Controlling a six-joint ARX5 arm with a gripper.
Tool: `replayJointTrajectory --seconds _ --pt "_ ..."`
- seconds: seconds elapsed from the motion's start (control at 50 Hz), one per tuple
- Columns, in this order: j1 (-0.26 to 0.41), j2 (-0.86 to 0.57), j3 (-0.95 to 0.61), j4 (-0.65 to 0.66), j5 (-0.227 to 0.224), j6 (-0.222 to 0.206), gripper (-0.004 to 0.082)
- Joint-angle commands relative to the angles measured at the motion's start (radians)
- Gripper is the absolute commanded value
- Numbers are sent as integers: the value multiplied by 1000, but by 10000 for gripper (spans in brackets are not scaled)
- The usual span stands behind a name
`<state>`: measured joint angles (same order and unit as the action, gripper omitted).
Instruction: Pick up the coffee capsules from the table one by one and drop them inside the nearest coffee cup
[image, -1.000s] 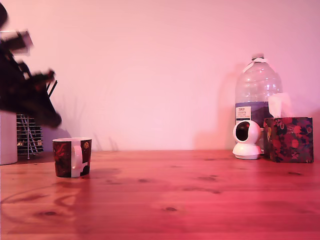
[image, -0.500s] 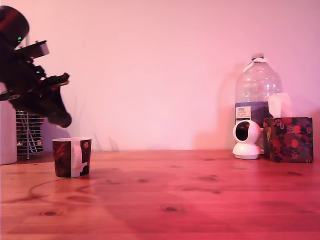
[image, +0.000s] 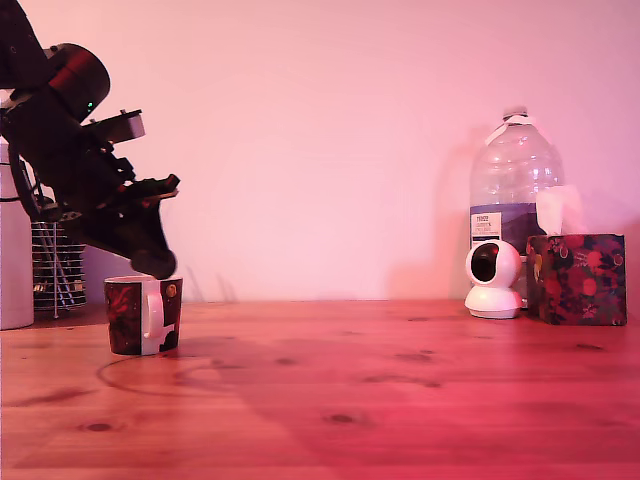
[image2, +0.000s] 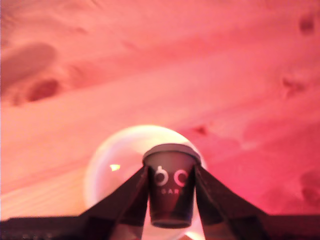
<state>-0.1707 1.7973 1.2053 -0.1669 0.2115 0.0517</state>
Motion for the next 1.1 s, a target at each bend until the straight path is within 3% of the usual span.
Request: replayJointTrajectory --seconds 0.0,0.62,0.68,0.76,0.8,1.08 --pt "5 10 13 -2 -11 3 201" --pt "5 10 13 -19 -41 9 208" --pt "5 10 13 -19 -47 9 313" --pt "5 10 13 -20 -51 9 576" --pt "5 10 13 -20 -57 9 642" --pt "4 8 14 -19 -59 29 632"
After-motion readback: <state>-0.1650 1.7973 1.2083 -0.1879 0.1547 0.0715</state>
